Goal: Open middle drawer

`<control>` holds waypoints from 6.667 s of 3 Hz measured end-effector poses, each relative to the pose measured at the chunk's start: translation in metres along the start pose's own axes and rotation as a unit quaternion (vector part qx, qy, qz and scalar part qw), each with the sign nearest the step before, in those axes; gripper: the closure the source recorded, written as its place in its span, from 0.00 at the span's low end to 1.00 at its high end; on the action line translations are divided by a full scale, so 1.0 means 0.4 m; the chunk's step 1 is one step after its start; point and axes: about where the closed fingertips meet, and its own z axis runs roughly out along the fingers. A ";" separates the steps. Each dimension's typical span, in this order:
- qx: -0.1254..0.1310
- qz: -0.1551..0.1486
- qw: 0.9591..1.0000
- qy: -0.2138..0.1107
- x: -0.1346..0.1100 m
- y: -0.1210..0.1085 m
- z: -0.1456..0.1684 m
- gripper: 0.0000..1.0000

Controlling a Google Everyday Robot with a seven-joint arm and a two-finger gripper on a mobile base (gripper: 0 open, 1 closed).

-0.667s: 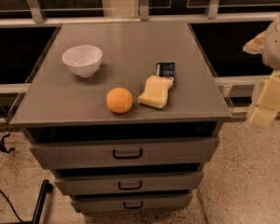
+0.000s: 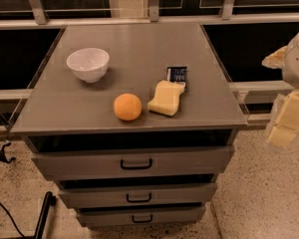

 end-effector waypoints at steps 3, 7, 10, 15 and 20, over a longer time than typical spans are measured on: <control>-0.057 0.044 0.993 -0.095 0.071 0.155 0.279 0.00; -0.119 0.094 0.981 -0.124 0.130 0.293 0.409 0.00; -0.132 0.129 0.949 -0.255 0.122 0.468 0.588 0.00; -0.020 0.000 0.971 -0.239 0.116 0.420 0.973 0.00; 0.003 -0.036 0.983 -0.182 0.102 0.391 1.190 0.00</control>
Offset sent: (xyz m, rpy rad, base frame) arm -0.0234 0.0006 -0.1118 0.1887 0.0629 0.0116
